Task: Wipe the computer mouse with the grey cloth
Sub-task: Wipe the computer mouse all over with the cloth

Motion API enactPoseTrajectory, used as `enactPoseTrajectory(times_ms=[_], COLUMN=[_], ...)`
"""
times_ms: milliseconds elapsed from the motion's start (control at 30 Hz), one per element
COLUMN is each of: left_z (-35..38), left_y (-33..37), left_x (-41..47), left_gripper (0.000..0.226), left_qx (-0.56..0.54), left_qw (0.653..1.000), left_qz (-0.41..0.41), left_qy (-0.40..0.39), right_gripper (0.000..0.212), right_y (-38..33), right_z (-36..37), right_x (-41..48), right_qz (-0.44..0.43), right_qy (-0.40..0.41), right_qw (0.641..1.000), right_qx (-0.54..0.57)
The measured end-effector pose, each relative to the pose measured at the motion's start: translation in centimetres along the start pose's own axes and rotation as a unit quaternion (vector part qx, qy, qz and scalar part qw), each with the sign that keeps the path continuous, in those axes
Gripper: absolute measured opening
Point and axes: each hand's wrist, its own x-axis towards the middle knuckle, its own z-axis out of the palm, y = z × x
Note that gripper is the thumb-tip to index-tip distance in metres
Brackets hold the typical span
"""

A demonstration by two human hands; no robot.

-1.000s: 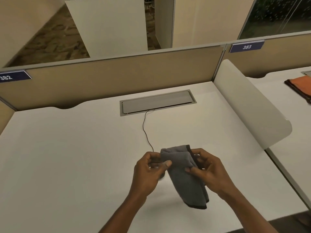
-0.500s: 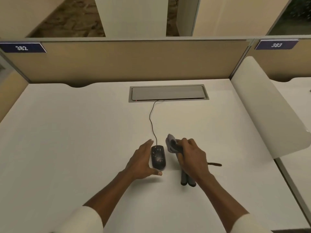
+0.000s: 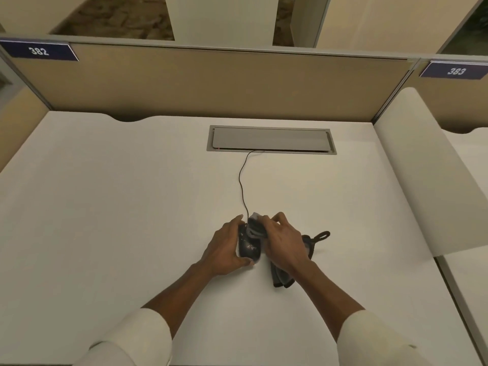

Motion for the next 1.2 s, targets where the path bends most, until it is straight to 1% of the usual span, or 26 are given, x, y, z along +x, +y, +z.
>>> enactPoseTrajectory(times_ms=[67, 133, 267, 367, 467, 600, 700, 767, 833, 1000, 1100, 1200], left_z=[-0.1, -0.2, -0.4, -0.5, -0.5, -0.6, -0.6, -0.6, -0.6, -0.6, -0.5, -0.5], left_y=[0.1, 0.3, 0.7, 0.7, 0.7, 1.0, 1.2, 1.2, 1.1, 0.9, 0.8, 0.9], left_x=[0.1, 0.1, 0.3, 0.3, 0.2, 0.2, 0.1, 0.1, 0.1, 0.0, -0.1, 0.1], left_gripper=[0.128, 0.126, 0.128, 0.131, 0.132, 0.128, 0.127, 0.126, 0.126, 0.125, 0.126, 0.125], left_qx=[0.005, 0.009, 0.019, 0.026, 0.021, 0.034, 0.039, 0.038, 0.035, 0.021, 0.012, 0.019], left_qw=[1.000, 1.000, 1.000, 1.000, 1.000, 0.999, 0.999, 0.999, 0.999, 1.000, 1.000, 1.000], left_qz=[0.000, 0.001, 0.001, 0.004, 0.000, -0.002, 0.001, 0.001, 0.002, 0.003, 0.001, 0.003], left_qy=[0.009, 0.014, 0.009, 0.005, 0.001, 0.000, -0.001, -0.002, -0.005, 0.002, 0.002, -0.002], right_gripper=[0.059, 0.063, 0.077, 0.084, 0.082, 0.074, 0.065, 0.063, 0.067, 0.085, 0.092, 0.089], right_y=[0.1, 0.1, -0.3, -0.1, -0.1, -0.3, -0.5, -0.5, -0.4, -0.4, -0.7, -0.8], right_z=[0.3, 0.6, 2.0, 3.2, 3.4, 2.3, 1.5, 1.3, 1.3, 2.0, 2.4, 2.2], right_x=[-0.2, -0.5, -2.9, -5.4, -6.1, -3.3, -1.0, -0.5, -1.1, -5.0, -6.6, -6.0], right_qz=[-0.045, -0.069, -0.076, -0.067, -0.042, -0.023, -0.023, -0.032, -0.044, -0.076, -0.075, -0.058], right_qy=[-0.011, -0.023, -0.018, -0.031, -0.042, -0.078, -0.093, -0.102, -0.088, -0.039, -0.046, -0.057], right_qw=[0.999, 0.997, 0.996, 0.995, 0.996, 0.994, 0.993, 0.993, 0.994, 0.995, 0.994, 0.994], right_qx=[-0.007, -0.027, -0.052, -0.068, -0.067, -0.076, -0.061, -0.045, -0.037, -0.051, -0.063, -0.076])
